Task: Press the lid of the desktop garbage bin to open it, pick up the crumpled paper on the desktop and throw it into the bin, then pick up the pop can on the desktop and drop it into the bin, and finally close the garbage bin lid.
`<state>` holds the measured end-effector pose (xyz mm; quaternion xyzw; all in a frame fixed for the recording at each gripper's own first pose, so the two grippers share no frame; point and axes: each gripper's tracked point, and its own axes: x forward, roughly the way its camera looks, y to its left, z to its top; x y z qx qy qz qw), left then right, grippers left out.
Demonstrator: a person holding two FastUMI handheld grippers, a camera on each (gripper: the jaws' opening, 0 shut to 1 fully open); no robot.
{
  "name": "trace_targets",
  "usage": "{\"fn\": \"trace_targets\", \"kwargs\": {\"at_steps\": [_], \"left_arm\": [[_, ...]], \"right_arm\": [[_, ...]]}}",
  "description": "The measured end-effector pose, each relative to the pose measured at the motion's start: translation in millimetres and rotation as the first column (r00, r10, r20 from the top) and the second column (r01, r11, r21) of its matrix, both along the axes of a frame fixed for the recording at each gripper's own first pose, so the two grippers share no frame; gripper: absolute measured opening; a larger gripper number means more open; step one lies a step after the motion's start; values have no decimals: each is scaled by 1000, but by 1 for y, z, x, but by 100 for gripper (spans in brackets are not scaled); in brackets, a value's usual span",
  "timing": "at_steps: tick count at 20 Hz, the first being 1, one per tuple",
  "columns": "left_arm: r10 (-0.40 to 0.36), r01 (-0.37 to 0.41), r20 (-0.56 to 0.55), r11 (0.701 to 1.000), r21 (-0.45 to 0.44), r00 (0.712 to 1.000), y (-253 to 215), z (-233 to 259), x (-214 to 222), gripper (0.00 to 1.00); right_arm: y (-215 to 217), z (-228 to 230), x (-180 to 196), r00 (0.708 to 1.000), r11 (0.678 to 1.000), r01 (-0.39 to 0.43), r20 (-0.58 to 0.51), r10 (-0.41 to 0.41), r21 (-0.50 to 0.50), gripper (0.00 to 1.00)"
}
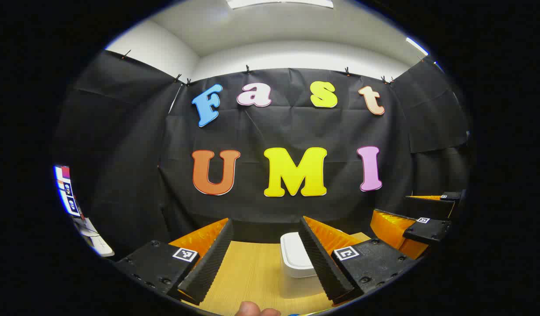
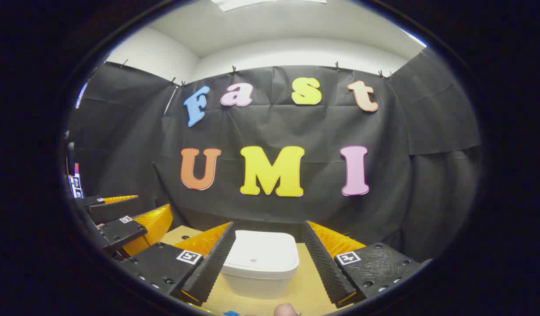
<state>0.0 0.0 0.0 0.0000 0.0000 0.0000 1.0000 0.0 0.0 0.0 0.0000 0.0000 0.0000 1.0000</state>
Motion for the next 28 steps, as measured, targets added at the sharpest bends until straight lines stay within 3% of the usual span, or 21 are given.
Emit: {"fn": "trace_targets", "kwargs": {"at_steps": [6,28], "left_arm": [[-17,17,-10,1000,8,1000,-4,-2,2,97],[-14,14,-40,1000,14,999,-7,-8,-7,97]], "right_arm": [[-12,-4,1,999,999,48,-19,-48,-1,93],[-16,-49,12,986,999,48,-161,-49,-8,95]]}}
